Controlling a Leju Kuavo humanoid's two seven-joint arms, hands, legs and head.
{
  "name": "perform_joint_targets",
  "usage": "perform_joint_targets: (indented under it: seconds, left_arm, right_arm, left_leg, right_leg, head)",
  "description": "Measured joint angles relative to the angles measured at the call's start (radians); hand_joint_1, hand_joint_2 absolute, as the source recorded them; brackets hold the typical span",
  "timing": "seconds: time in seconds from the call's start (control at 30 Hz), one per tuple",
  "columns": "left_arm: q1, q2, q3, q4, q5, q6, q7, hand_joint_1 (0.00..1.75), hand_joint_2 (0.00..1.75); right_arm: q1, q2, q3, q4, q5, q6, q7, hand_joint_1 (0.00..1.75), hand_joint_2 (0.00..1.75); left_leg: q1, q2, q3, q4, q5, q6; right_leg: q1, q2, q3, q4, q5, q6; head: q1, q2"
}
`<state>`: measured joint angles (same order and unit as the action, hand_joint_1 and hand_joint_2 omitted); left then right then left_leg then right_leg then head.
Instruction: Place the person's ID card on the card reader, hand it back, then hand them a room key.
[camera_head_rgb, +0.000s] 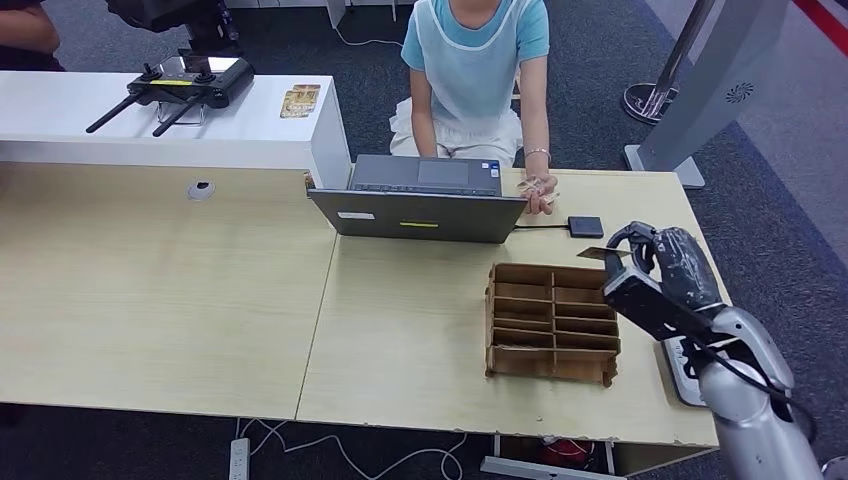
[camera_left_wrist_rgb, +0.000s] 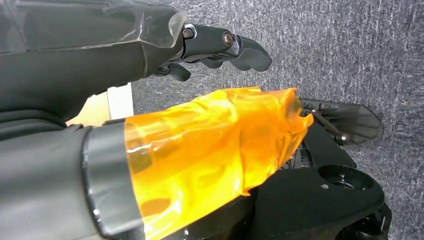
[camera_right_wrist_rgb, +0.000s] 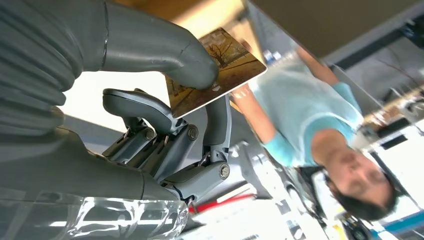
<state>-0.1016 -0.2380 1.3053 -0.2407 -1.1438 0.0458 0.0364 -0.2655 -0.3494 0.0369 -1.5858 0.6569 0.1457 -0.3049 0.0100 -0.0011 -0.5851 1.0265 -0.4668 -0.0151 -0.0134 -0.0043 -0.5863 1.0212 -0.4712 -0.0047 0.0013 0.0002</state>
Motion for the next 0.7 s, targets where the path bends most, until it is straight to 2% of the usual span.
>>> perform_joint_targets:
  seconds: [0.17, 0.27, 0.4, 0.7]
  left_arm:
    - [-0.001, 0.002, -0.001, 0.000, -0.007, -0.011, 0.000, 0.00, 0.00]
    - [-0.004, 0.004, -0.003, 0.000, -0.009, -0.016, -0.001, 0.00, 0.00]
    - [-0.003, 0.007, -0.013, 0.000, -0.017, -0.024, -0.001, 0.00, 0.00]
    - [-0.004, 0.014, -0.039, 0.000, -0.045, -0.042, -0.001, 0.00, 0.00]
  right_arm:
    - [-0.205, -0.017, 0.070, 0.088, -0.006, 0.034, 0.039, 1.75, 1.75]
    - [-0.351, -0.017, 0.131, 0.160, -0.024, 0.052, 0.066, 1.75, 1.75]
    - [-0.492, -0.008, 0.210, 0.257, -0.036, 0.056, 0.095, 1.75, 1.75]
    - [-0.784, 0.110, 0.348, 0.582, -0.037, 0.039, 0.144, 1.75, 1.75]
  left_leg:
    - [0.000, 0.001, -0.002, 0.000, 0.002, -0.001]
    - [0.000, 0.002, -0.002, 0.000, 0.003, -0.002]
    - [0.001, -0.001, -0.004, 0.000, 0.005, -0.001]
    - [0.001, -0.001, -0.004, 0.000, 0.007, -0.003]
  right_leg:
    - [0.000, 0.002, -0.002, 0.001, 0.003, -0.001]
    - [0.000, 0.003, -0.003, 0.001, 0.004, -0.001]
    - [0.000, 0.000, -0.004, 0.002, 0.004, -0.002]
    - [0.001, 0.000, -0.005, 0.003, 0.005, -0.002]
  head:
    - [0.001, 0.000]
    - [0.000, 0.000]
    - [0.000, 0.000]
    - [0.000, 0.000]
